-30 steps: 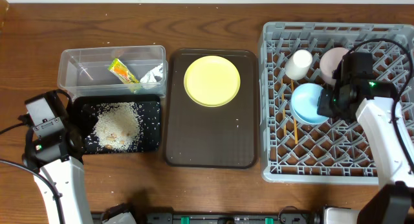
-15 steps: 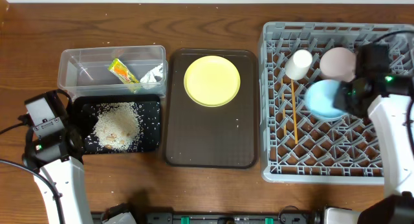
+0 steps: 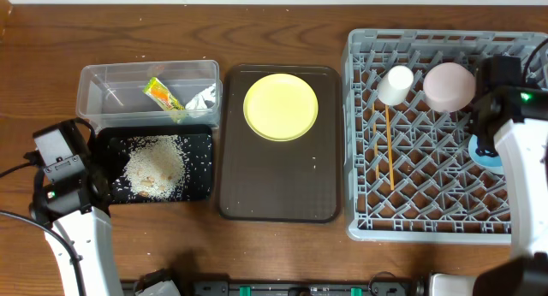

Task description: Sort waste into correct bins and load items into the dishwasher rack

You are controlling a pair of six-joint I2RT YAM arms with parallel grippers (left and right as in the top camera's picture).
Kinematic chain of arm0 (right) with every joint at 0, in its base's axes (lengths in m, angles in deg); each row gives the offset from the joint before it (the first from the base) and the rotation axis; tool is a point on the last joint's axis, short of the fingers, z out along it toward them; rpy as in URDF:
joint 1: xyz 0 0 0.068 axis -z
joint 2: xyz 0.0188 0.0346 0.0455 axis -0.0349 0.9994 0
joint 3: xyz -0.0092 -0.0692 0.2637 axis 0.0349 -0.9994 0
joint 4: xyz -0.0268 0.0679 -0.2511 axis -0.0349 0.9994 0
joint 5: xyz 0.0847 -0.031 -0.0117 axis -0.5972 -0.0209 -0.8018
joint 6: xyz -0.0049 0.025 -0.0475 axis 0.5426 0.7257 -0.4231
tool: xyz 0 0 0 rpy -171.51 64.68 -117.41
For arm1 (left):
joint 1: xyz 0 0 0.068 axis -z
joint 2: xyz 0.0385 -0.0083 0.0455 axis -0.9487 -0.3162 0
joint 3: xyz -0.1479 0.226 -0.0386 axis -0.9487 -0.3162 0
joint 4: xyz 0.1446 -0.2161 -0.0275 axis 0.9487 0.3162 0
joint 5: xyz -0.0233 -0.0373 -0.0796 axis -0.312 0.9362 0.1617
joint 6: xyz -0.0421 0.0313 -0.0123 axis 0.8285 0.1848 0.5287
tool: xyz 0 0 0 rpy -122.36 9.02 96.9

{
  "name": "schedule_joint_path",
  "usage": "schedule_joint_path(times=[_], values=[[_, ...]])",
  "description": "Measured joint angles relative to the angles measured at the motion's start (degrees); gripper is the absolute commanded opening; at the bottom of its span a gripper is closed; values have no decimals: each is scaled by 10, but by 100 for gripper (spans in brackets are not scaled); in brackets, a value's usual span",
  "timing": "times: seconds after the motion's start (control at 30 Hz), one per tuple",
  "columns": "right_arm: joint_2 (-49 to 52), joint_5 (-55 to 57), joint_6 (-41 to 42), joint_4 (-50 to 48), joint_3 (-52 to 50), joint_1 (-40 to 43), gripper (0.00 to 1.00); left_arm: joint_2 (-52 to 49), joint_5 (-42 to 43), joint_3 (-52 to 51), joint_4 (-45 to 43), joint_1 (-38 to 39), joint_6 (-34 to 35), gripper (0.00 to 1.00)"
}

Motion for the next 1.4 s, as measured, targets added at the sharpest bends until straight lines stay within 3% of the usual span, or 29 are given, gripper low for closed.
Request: schedule_joint_path(times=[0.33,0.7,1.4], values=[[102,63,-3,-19,-2,-9,1,0,0,0,0,0,0,89],[128,144,-75,-42,-2,-115,1,0,0,0,0,0,0,89],[141,95,-82,-28,-3,-219,10,0,0,0,0,0,0,89]])
